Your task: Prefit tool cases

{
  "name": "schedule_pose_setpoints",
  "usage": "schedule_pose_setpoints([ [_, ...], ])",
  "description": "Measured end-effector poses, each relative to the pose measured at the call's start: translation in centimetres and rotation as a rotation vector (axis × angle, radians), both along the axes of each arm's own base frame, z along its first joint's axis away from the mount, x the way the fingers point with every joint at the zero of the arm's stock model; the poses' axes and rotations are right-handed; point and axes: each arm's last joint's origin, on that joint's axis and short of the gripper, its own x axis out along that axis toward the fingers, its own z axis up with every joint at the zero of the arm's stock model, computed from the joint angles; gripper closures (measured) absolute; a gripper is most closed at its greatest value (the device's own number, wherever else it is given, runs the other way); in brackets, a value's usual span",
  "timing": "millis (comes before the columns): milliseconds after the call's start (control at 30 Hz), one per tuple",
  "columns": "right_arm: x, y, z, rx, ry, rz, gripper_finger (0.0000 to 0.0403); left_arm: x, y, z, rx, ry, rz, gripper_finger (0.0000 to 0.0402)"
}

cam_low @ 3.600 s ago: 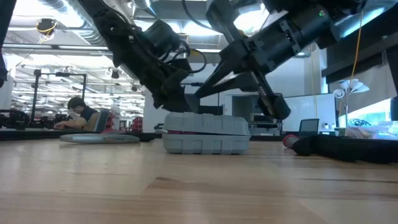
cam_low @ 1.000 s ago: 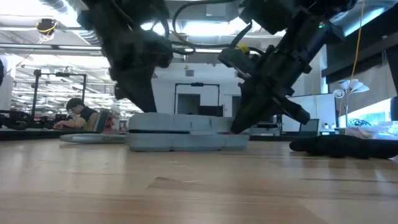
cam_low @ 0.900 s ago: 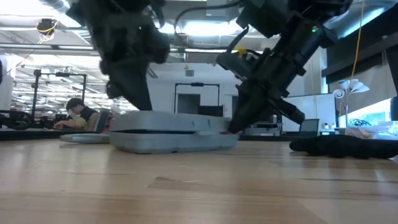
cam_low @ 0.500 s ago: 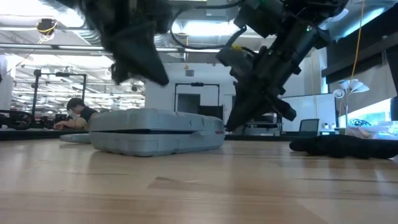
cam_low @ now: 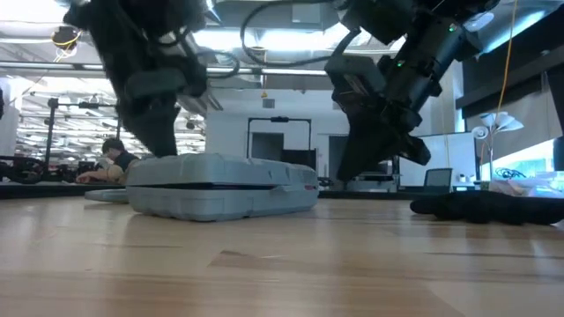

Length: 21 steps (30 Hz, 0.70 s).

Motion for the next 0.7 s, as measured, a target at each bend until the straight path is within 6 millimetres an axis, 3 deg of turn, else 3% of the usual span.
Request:
schedule_pose_setpoints([
  [200,0.1,0.4,-1.1,0.006,0.027,-0.073,0.0403,-0.2,-0.5,-1.6,-0.122,-0.117,0.112,0.0401],
  [500,0.9,-0.3,-1.8,0.008,-0.012,-0.161,0.0403,0.8,-4.6,-2.2,-0.309,-0.311,0.202,0.0401],
  [700,1.0,-0.3,-1.7,0.055,-0.019,-0.135,0.0403,0.2,-5.2,-3.0,-0.299,-0.25,0.217,0.0401],
])
